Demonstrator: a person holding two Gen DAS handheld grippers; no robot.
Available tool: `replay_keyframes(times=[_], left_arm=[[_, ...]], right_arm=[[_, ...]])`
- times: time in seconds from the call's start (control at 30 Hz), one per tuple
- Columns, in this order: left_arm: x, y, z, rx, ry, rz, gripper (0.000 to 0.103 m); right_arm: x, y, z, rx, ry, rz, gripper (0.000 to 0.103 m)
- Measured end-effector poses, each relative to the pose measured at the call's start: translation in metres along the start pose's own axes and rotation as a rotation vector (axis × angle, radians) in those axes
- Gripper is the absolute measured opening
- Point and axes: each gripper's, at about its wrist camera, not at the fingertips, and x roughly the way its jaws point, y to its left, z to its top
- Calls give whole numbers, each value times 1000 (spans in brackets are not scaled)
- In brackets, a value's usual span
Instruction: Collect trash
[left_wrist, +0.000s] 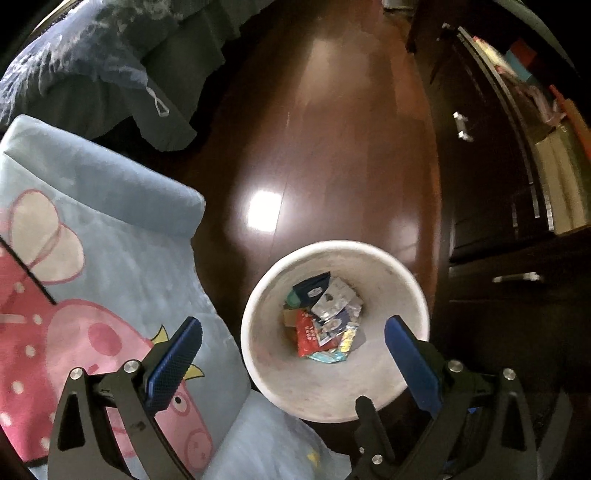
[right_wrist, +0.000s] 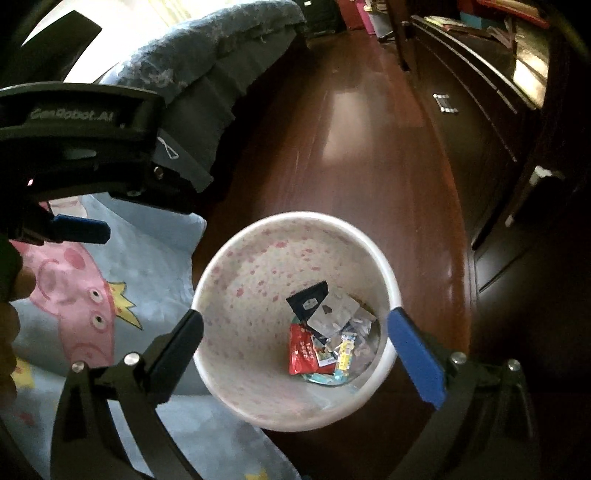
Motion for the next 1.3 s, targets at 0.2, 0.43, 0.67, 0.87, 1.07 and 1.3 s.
replay_keyframes(times=[0.2,0.43,0.67,0.87,1.07,1.3], left_arm=[[-70,-4,-5,43,-147,-54,98],[-177,33,-44,28,-399,-50,99],[-260,113,-120,-105,-589,-20,99],[-295,183,-195,-229,-679,78,99],[-311,237,-267,-325,-707,209,99],[-325,286,-342,-415,-741,260,99]], right_arm=[[-41,18,13,-34,-57,13,100],[-117,56,30,-121,-154,1,100],[-199,126,23,-283,-253,13,100],[-246,181,5,-378,-297,47,100],[-278,245,-23,-476,-326,90,100],[-310,323,-69,-599,-361,135,100]])
